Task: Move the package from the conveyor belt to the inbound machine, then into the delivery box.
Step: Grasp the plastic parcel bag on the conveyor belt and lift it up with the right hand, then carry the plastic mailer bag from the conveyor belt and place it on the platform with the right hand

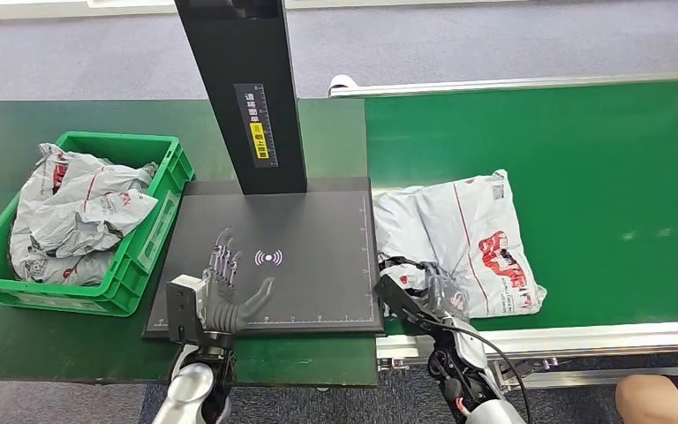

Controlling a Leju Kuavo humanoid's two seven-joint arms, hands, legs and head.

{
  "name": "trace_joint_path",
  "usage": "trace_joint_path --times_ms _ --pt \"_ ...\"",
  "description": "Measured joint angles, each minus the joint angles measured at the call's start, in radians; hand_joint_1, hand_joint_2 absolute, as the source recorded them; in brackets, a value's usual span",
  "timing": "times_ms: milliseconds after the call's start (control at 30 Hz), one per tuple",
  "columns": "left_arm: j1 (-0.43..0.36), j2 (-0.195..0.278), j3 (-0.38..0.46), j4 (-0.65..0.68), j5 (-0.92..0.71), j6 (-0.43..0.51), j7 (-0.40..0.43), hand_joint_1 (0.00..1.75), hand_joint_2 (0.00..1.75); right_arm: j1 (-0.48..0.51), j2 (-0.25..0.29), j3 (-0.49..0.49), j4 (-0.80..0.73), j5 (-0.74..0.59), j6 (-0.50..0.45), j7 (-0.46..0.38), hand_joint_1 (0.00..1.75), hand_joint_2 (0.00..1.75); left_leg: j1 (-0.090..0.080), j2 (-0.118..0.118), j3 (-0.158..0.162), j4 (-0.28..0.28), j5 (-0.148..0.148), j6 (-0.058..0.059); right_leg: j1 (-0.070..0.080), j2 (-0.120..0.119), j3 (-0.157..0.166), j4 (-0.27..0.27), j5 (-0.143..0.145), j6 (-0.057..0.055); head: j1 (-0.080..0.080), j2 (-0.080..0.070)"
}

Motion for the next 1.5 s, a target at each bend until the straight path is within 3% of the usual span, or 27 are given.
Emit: trace_joint_path --times_ms 267,567,733,900,1033,1133,1267,1367,1500 --pt "0.000 0.000 0.001 0.010 0.000 0.004 0.000 0.00 1.75 0.008 0.015 -0.040 -0.046 -0.069 -0.049 -0.113 1.75 1.75 0.000 0.000 0.000 0.000 0.000 0.000 0.000 0.000 0.000 0.000 0.000 0.000 0.000 0.000" --pt "0.000 0.000 0.002 0.010 -0.010 0.005 -0.001 0.00 1.75 0.077 0.029 -0.044 -0.198 -0.122 -0.052 -0.160 1.75 1.75 0.000 0.000 -0.001 0.000 0.000 0.000 0.000 0.000 0.000 0.000 0.000 0.000 0.000 0.000" --pt "0.001 0.000 0.003 0.009 -0.038 0.016 -0.004 0.00 1.75 0.210 0.034 -0.037 -0.484 -0.189 -0.053 -0.183 1.75 1.75 0.000 -0.001 -0.001 0.000 0.000 0.000 0.000 0.000 -0.001 0.000 0.000 0.000 0.000 0.000" --pt "0.012 0.006 0.006 0.001 -0.057 0.038 -0.032 0.00 1.75 0.373 0.018 -0.007 -0.876 -0.109 -0.070 -0.169 1.75 1.75 0.000 0.000 -0.003 0.000 -0.001 0.000 0.000 0.000 -0.002 0.000 -0.001 0.000 0.000 0.000" --pt "0.031 0.015 0.017 -0.030 -0.063 0.060 -0.061 0.00 1.75 0.414 -0.007 0.043 -1.078 -0.082 -0.068 -0.176 1.75 1.75 0.000 0.001 -0.003 0.000 -0.001 0.000 0.000 0.000 -0.002 0.000 0.000 0.000 0.000 0.000" --pt "0.039 0.023 0.037 -0.066 -0.065 0.074 -0.071 0.00 1.75 0.369 -0.029 0.098 -1.133 -0.100 -0.029 -0.181 1.75 1.75 0.000 0.001 -0.002 0.000 0.000 0.000 0.000 0.000 -0.001 0.000 0.000 0.000 0.000 0.000" --pt "0.022 0.037 0.073 -0.097 -0.058 0.089 -0.073 0.00 1.75 0.221 -0.043 0.174 -1.101 -0.129 0.087 -0.160 1.75 1.75 0.000 0.001 -0.002 0.000 0.003 0.000 0.000 0.000 -0.001 0.000 0.002 0.000 0.000 0.000" --pt "-0.008 0.048 0.102 -0.102 -0.043 0.109 -0.080 0.00 1.75 0.085 -0.034 0.225 -0.970 -0.142 0.167 -0.138 1.75 1.75 0.001 0.001 -0.002 0.000 0.005 0.000 0.001 0.000 -0.001 0.001 0.003 0.000 0.000 0.000" --pt "-0.036 0.062 0.141 -0.111 -0.033 0.131 -0.087 0.00 1.75 -0.055 -0.001 0.276 -0.714 -0.171 0.182 -0.143 1.75 1.75 0.001 0.000 -0.002 0.000 0.005 0.000 0.001 0.000 -0.001 0.001 0.004 0.000 0.000 0.000"
